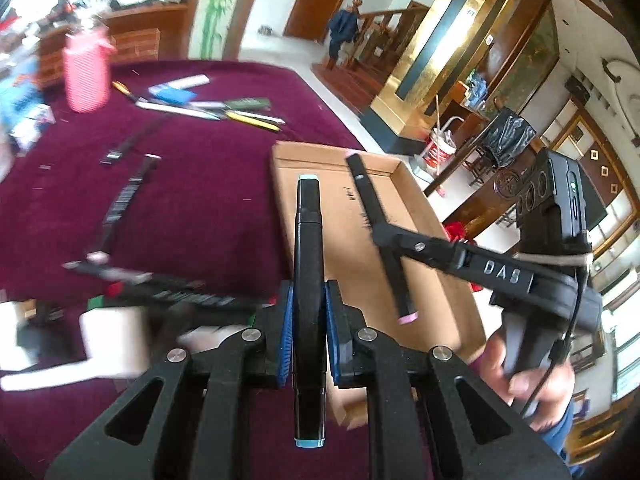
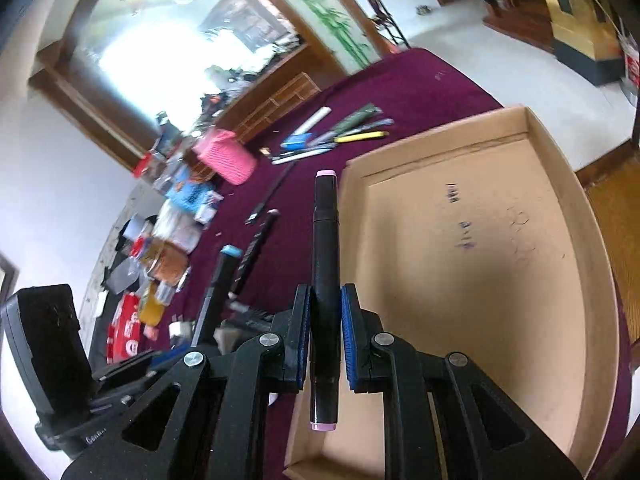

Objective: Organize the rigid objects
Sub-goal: 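Carry both markers into the cardboard tray and open both tools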

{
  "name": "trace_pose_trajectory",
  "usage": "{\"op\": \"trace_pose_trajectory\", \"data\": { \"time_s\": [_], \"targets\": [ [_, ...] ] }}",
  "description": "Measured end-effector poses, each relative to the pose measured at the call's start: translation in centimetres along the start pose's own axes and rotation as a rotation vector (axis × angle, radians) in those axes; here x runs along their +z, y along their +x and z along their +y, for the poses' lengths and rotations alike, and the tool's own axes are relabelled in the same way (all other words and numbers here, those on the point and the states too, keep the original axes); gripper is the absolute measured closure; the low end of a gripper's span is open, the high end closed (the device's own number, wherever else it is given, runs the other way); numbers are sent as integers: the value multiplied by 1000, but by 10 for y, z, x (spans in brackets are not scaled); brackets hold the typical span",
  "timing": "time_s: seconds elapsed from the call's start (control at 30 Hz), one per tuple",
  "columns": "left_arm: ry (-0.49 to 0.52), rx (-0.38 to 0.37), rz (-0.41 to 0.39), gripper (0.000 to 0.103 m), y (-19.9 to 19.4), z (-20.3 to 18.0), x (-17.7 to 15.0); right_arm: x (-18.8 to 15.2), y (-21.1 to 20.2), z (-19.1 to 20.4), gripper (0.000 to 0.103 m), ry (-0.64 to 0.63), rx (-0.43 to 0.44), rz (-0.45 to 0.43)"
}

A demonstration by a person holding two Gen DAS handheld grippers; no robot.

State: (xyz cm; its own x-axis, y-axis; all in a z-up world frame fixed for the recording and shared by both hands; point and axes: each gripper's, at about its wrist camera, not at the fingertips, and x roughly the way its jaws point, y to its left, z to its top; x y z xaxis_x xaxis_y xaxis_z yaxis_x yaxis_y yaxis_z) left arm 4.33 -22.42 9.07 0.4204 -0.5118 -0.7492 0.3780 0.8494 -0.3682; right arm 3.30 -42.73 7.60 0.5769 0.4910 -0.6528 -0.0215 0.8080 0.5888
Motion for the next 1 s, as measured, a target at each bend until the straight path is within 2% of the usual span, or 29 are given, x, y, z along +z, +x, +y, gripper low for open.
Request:
{"op": "trace_pose_trajectory", "data": {
  "time_s": [0.13, 0.2, 0.37, 0.57, 0.83, 1.0],
  "targets": [
    [-46, -4, 55, 91, 47, -6, 19, 16, 16, -28, 90, 57, -22, 56],
    [-47, 19, 66, 91, 64, -10, 27, 23, 21, -31, 90, 44, -43, 78],
    [-73, 53, 113, 91, 95, -11, 37, 35, 39, -44, 90, 58, -72, 124],
    [-108, 56, 127, 91, 110, -5, 40, 44, 56, -58, 90, 108, -72, 145],
    [-61, 99, 104, 92, 109, -17, 36, 46, 66, -62, 90, 129, -66, 159],
    [-77, 77, 103, 91, 109, -17, 36, 46, 65, -63, 89, 125, -74, 162]
  ]
}}
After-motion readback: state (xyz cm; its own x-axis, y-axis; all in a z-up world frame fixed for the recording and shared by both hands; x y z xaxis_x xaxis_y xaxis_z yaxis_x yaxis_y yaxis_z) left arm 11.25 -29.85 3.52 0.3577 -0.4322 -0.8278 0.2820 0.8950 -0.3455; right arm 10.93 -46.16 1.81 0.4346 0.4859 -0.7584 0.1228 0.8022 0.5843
